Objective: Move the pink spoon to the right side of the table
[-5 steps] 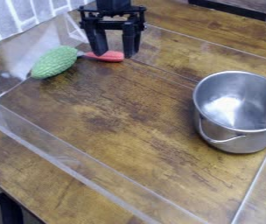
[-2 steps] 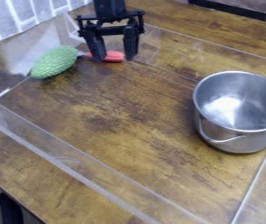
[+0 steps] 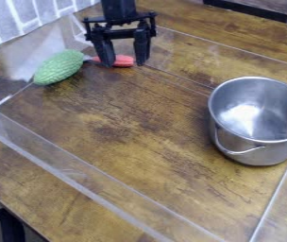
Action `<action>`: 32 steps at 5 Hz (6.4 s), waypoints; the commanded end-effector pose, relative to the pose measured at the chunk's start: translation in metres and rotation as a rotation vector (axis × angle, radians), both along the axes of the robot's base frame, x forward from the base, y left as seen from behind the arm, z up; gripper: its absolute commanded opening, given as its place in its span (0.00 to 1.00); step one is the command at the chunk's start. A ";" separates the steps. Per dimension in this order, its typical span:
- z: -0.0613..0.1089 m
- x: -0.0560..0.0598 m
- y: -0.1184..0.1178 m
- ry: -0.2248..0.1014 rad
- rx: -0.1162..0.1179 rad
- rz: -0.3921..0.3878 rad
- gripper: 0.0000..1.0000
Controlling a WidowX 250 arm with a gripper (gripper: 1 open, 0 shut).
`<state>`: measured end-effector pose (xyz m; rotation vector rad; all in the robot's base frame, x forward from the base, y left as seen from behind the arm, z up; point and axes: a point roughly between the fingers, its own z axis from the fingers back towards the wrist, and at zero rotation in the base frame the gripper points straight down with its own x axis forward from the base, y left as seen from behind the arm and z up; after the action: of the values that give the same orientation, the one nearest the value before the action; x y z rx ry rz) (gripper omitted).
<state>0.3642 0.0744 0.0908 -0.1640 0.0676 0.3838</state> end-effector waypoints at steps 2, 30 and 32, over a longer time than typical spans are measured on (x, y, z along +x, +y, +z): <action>0.012 0.002 0.013 -0.051 0.007 0.044 0.00; -0.051 0.009 0.047 -0.017 0.047 0.180 0.00; -0.052 0.009 0.049 -0.016 0.050 0.186 0.00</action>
<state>0.3707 0.1163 0.0258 -0.1310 0.0695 0.5616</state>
